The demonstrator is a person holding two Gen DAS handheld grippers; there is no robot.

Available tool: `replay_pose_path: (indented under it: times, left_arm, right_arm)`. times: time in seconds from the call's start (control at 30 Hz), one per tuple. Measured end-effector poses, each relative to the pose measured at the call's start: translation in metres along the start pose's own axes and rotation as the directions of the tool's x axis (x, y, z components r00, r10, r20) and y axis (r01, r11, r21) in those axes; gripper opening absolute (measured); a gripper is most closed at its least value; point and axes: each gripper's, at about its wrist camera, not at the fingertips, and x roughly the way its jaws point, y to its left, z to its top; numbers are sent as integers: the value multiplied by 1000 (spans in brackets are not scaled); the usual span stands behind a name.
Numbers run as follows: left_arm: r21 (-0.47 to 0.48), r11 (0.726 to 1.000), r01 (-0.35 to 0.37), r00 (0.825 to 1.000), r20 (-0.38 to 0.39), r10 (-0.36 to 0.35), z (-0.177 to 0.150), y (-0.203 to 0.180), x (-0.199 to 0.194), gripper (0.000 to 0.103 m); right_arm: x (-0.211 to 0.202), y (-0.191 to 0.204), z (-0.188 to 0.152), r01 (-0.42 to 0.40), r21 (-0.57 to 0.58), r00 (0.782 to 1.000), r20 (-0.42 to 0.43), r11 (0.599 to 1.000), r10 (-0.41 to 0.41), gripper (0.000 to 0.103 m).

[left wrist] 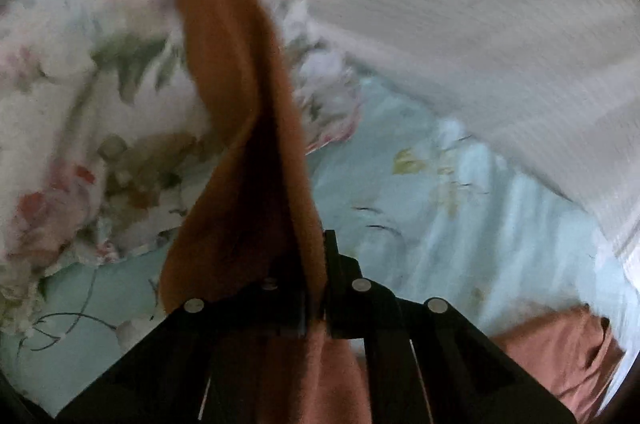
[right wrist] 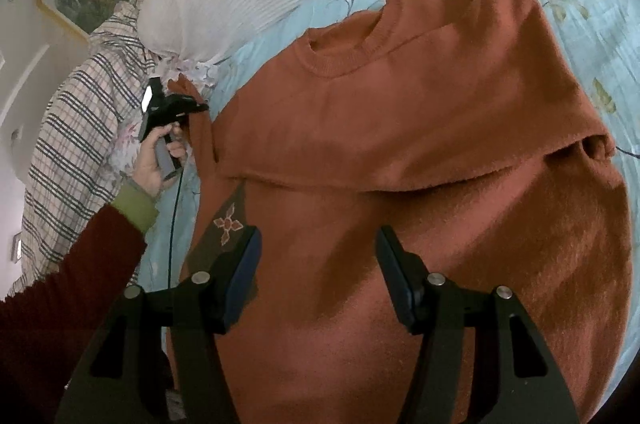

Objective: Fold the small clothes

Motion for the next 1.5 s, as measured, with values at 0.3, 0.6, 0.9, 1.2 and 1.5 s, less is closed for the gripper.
replay_pose_path:
  times: [0.3, 0.6, 0.9, 1.2, 1.5]
  left_arm:
    - [257, 944, 208, 967, 89, -237, -86, -81, -117, 4]
    - [504, 792, 346, 922, -28, -385, -185, -200, -160, 4]
    - [619, 708, 341, 939, -196, -281, -259, -252, -127, 17]
    - [558, 747, 361, 932, -197, -303, -275, -180, -160, 55]
    - [384, 913, 137, 991, -51, -127, -245, -70, -154, 55]
  right_arm:
    - [-17, -7, -10, -31, 53, 997, 69, 998, 27, 60]
    - [-60, -34, -19, 8, 116, 988, 152, 993, -26, 60]
    - [-81, -55, -19, 27, 172, 980, 191, 985, -60, 60]
    - [-50, -26, 22, 15, 58, 987, 159, 998, -24, 65]
    - [60, 76, 91, 41, -263, 999, 39, 964, -32, 65]
